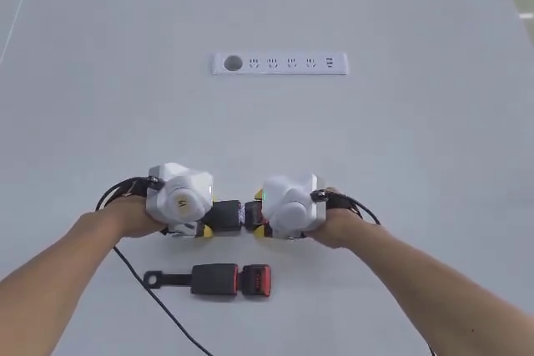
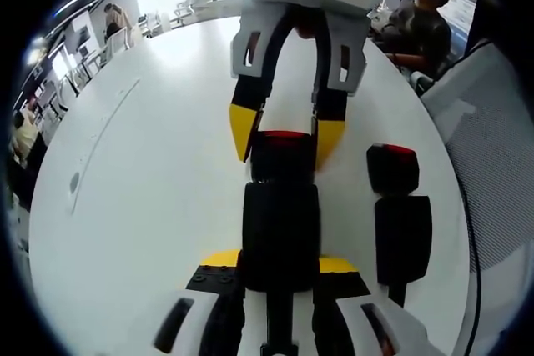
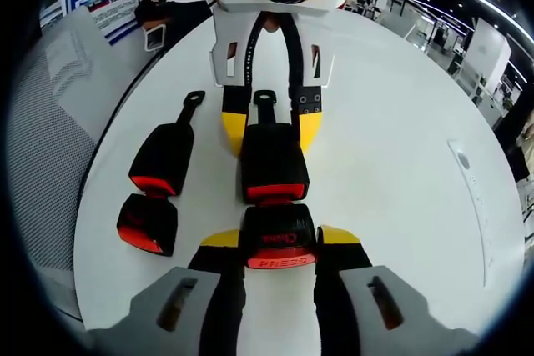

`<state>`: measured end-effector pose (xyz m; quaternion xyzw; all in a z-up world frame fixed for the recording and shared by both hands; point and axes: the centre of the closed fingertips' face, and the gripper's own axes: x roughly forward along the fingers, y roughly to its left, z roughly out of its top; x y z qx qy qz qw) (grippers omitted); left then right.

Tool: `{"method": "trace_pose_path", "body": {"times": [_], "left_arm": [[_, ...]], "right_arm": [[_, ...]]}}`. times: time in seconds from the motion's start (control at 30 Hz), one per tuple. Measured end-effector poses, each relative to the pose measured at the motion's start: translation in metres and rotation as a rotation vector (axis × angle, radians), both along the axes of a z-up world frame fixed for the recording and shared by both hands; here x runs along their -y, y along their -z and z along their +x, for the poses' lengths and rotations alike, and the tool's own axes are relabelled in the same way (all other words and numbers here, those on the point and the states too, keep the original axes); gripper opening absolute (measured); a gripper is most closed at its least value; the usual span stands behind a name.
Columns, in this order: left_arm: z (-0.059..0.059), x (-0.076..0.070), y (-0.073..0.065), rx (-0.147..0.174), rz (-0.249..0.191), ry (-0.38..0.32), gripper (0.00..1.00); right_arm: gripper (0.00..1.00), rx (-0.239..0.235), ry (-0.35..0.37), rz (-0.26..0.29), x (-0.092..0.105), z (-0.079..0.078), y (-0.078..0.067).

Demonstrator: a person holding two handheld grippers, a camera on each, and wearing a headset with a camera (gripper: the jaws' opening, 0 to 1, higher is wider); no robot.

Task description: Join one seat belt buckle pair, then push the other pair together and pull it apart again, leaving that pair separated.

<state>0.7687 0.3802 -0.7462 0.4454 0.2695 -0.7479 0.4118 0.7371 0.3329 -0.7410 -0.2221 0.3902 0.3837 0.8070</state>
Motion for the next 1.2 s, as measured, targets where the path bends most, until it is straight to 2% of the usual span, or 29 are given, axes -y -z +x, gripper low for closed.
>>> {"method": "trace_pose_path", "body": {"times": [0.43,0.63,0.8,1.03,1.2], "left_arm": [[-0.001,0.000,0.000,0.006,0.010,0.007,0.30],[-0.001,0.000,0.001,0.026,0.034,0.022,0.30],[-0.001,0.000,0.001,0.032,0.048,0.028,0.31],[-0.001,0.000,0.002,0.050,0.078,0.055,0.31],[0.000,-0.001,0.002,0.041,0.066,0.054,0.31]], "right_arm": [[0.29,-0.004,-0.018,-0.008,0.001,-0.001,0.000],[0.29,-0.008,-0.031,-0.027,0.003,-0.003,0.001],[0.29,-0.022,-0.046,-0.055,0.022,-0.013,0.002],[0.29,-0.017,-0.056,-0.053,0.020,-0.014,0.001],[0.29,-0.031,-0.040,-0.050,0.029,-0.020,0.001]]}}
